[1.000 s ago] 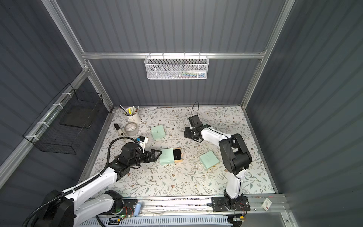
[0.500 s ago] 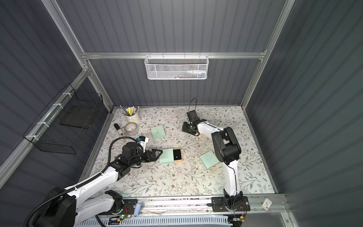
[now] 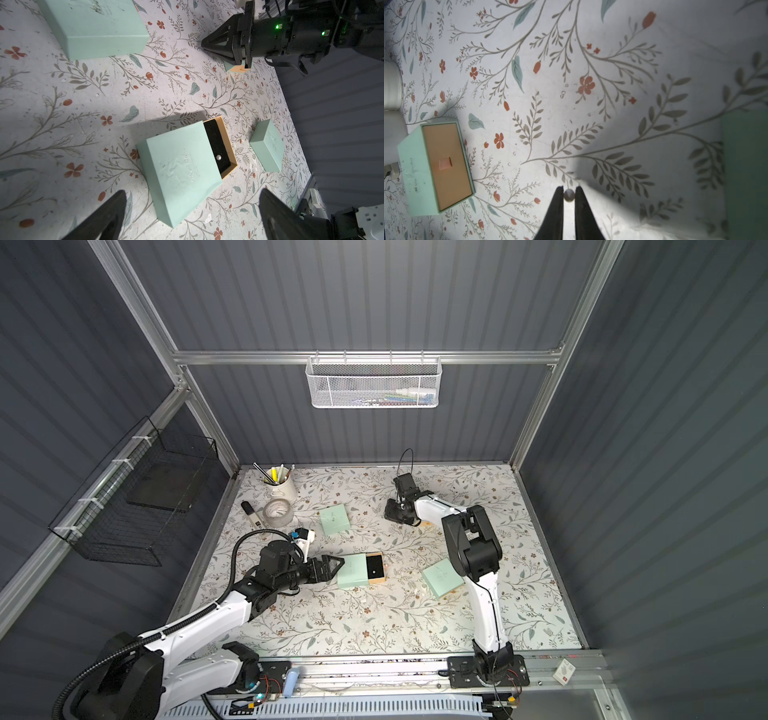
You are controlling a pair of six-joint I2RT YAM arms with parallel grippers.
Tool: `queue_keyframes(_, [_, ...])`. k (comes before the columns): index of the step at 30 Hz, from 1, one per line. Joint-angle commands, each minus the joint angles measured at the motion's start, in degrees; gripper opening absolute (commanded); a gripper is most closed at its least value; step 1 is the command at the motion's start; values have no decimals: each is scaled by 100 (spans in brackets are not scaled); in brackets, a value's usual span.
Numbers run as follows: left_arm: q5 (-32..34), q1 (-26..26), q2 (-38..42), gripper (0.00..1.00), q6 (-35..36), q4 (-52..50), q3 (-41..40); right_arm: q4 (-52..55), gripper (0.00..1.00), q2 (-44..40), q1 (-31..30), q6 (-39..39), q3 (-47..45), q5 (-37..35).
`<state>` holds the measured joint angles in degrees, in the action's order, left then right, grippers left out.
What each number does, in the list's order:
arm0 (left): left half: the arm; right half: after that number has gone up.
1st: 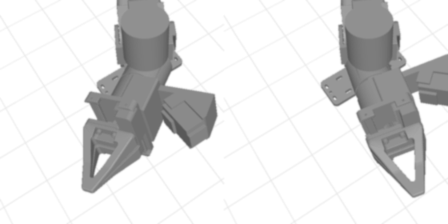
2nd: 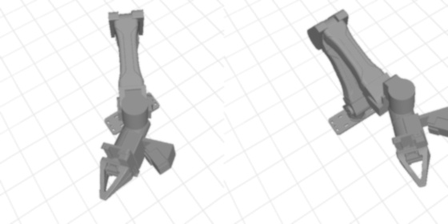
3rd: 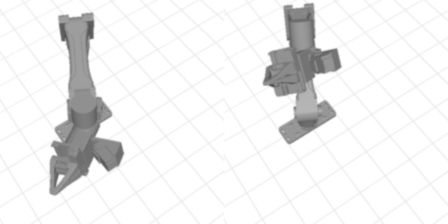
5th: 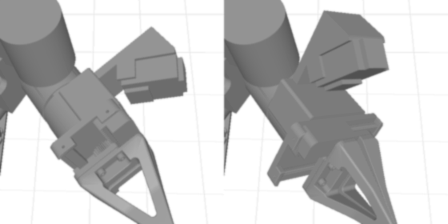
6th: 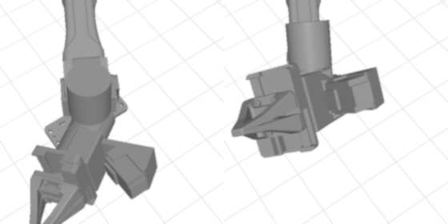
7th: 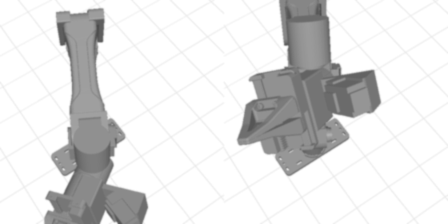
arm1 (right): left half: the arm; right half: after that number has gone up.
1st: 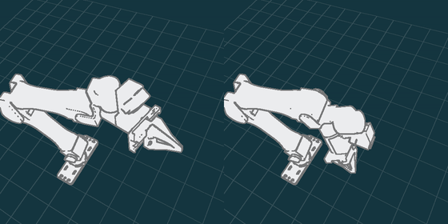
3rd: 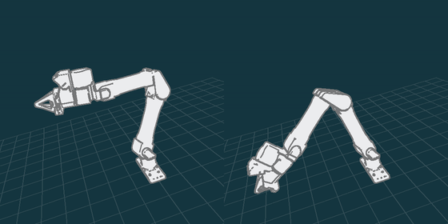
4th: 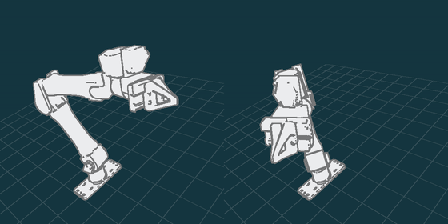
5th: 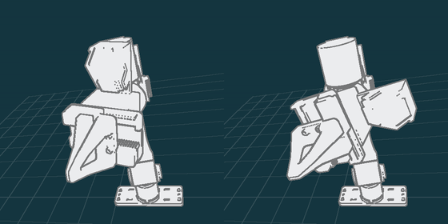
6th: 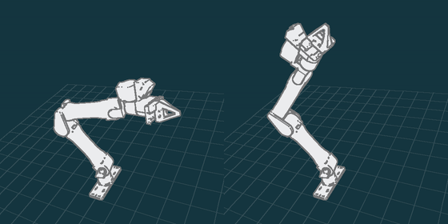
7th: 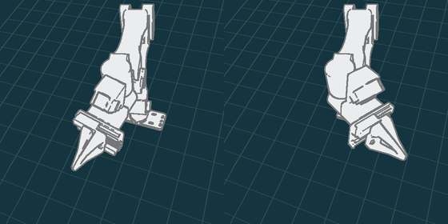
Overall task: Take out the earrings from the drawer-style jewelry box
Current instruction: Place the earring at the center of the board.
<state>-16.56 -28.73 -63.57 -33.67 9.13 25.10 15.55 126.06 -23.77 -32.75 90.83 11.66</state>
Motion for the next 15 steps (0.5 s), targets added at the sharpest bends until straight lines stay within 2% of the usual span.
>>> queue_keyframes(1, [-52, 25, -19, 100, -49, 55, 126, 176, 16, 192, 50, 25, 191, 58])
queue_keyframes(15, [-14, 25, -77, 100, -52, 81, 124, 191, 17, 270, 65, 8, 244, 170])
